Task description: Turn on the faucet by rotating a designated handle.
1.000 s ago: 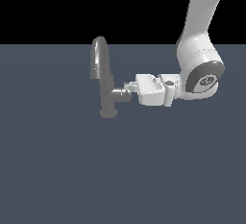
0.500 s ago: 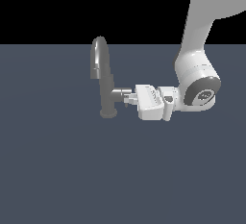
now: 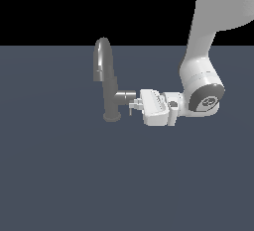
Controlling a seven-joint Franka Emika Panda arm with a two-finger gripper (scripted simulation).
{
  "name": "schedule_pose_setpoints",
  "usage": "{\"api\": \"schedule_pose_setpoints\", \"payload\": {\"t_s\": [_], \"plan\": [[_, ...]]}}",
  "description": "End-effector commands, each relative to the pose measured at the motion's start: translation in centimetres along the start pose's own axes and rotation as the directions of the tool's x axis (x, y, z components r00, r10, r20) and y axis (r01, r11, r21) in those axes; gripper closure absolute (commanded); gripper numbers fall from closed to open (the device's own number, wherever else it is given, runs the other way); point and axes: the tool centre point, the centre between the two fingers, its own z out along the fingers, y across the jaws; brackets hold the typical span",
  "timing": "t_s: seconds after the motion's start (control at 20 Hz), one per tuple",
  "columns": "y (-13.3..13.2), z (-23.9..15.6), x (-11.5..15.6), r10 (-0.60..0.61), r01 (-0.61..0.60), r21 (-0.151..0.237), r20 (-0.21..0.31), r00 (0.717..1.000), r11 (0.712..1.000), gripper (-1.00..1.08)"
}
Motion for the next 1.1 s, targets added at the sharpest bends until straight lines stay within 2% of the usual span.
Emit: {"api": "schedule_pose_setpoints", "payload": {"t_s": [0.0,0.45,0.5,0.55,1.05], "plan": [[0.1,0.2,2.4,0.025,-0.025,0.008,-0.007,1.000,1.000,1.08],[-0.7,0.0,5.6,0.042,-0.042,0.010,-0.009,0.999,0.999,1.08],[-0.7,0.0,5.6,0.042,-0.042,0.010,-0.009,0.999,0.999,1.08],[-1.3,-1.4,3.9,0.015,-0.015,0.025,-0.016,1.000,1.000,1.08],[-3.5,-0.8,5.2,0.027,-0.027,0.019,-0.013,1.000,0.999,1.08]]}}
